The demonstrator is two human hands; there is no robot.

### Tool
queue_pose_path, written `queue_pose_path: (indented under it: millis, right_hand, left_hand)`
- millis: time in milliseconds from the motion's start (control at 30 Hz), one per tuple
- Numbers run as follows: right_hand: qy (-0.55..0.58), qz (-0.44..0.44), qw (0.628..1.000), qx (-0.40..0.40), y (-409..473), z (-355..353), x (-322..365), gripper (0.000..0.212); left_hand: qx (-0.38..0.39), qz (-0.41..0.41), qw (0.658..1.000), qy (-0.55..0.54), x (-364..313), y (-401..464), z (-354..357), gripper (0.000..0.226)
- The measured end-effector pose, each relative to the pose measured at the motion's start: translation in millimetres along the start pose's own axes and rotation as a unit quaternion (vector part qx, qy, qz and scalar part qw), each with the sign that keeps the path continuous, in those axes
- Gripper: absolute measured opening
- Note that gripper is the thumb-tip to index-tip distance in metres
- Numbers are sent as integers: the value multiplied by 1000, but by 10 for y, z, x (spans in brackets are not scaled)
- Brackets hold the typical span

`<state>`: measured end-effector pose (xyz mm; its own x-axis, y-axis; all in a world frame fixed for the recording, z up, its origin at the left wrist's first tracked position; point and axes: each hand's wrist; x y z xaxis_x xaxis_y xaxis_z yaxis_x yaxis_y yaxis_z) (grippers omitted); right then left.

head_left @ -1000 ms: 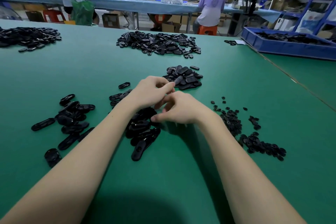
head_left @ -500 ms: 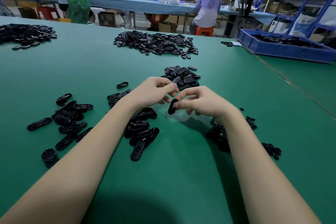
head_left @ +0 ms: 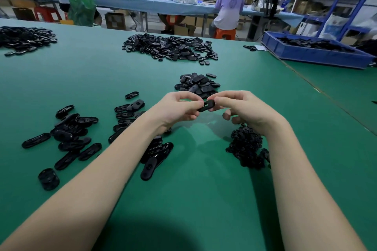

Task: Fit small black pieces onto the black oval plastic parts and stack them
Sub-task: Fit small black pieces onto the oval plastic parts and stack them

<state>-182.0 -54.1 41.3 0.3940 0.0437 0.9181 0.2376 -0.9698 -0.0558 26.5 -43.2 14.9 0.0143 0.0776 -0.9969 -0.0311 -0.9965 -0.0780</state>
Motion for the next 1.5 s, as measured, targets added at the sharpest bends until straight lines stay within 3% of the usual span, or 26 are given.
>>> queue_pose_path:
  millis: [200, 367, 467, 767, 900, 1000, 1133, 1500]
  right_hand:
    - [-59, 6, 998, -34, 13, -25, -24, 11]
    - [-301, 60, 951, -15, 1, -244, -26, 3]
    - [-348, 99, 932, -14, -23, -303, -68, 6]
    - [-333, 90, 938, -12, -66, -256, -79, 7]
    - [-167, 34, 984, -42, -98, -226, -26, 9]
    - [-68, -7, 996, -59, -89, -183, 22, 8]
    - [-33, -24, 997, -63, -82, -114, 78, 1]
    - [-35, -26, 996, -78, -61, -6, 111, 14]
  left_hand:
    - [41, -5, 999, -11, -20, -31, -13, 15]
    - [25, -9, 999, -26, -5, -21, -42, 15]
    - [25, -18, 999, -32, 3, -12, -53, 15]
    - [28, -33, 997, -58, 4, -11, -64, 15]
    - [36, -43, 995, -87, 3, -12, -52, 16]
    - [38, -45, 993, -104, 15, -5, -40, 16]
    - [39, -48, 992, -112, 26, 5, -35, 15]
    - [40, -44, 989, -138, 29, 15, -42, 14]
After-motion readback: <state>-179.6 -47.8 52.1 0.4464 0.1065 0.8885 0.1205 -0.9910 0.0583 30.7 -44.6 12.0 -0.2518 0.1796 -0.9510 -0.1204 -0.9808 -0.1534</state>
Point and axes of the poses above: each hand's wrist, its own y-axis towards the middle knuckle, its own z-axis out of the palm, x = y × z, and after that the axes turned 5 degrees about -x, right-handed
